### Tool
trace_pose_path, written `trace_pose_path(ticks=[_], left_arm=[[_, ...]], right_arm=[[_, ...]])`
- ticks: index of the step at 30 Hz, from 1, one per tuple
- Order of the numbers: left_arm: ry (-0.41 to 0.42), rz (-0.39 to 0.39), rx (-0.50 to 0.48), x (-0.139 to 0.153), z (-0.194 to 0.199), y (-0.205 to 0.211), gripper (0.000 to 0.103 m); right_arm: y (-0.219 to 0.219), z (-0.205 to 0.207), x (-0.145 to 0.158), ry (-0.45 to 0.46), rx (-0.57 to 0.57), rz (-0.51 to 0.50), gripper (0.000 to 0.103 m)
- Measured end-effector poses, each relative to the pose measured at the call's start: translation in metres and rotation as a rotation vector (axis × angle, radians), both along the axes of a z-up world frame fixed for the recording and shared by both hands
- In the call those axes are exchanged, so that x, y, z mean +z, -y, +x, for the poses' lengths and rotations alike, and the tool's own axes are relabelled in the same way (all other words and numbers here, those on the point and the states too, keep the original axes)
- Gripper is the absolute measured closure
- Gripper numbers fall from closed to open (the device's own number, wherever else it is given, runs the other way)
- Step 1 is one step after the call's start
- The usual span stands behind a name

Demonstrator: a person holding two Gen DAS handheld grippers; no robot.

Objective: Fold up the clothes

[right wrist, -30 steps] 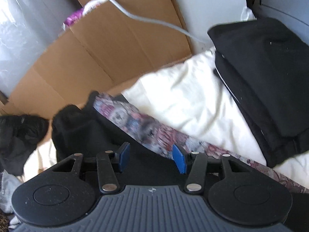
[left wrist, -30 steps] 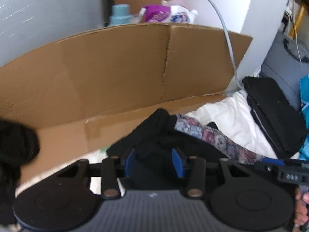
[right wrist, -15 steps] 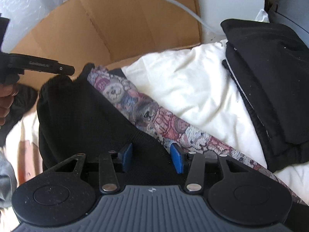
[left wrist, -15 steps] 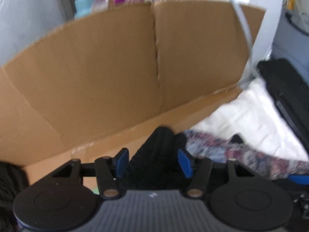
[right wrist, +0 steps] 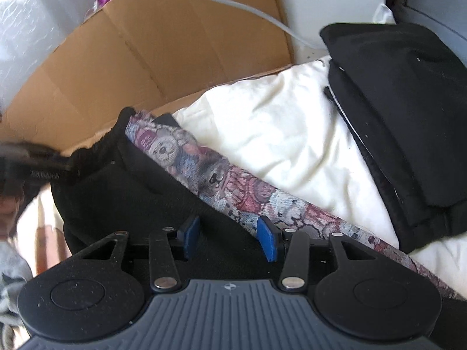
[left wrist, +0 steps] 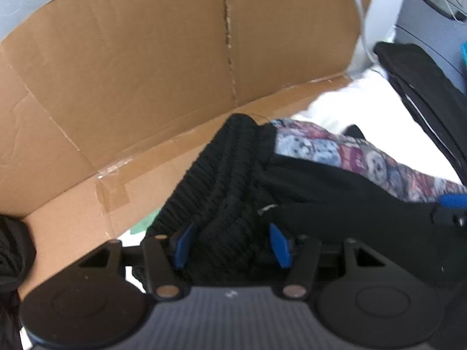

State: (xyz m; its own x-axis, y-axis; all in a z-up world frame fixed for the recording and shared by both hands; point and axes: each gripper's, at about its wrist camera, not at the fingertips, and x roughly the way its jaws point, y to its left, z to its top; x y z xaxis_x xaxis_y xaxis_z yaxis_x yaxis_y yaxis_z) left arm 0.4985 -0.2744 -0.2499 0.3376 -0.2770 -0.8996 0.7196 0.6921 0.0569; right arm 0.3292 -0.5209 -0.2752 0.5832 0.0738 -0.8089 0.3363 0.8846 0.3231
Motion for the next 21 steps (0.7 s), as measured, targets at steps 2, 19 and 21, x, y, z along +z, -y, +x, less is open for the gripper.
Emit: trace_pose_path(ticks=[2,19,21], left_arm=[[-0.005,0.009,-0.022,-0.002,-0.001,0.000,0.044],[0.165,0.027,-0.193,0.045,-0.030,0.004,0.081],[0.197,-0.011,-0.194,0.054,-0.029,0.005,0.081]], right_arm=[[0.000,0.001,-0.004,-0.026,0.002,-0.017,0.054],[-0.022,0.001,-0.003,-0.071,0.112,-0.176,0.091],[-0.018,-0.002,0.003,-0.051,0.090,-0.169,0.093]])
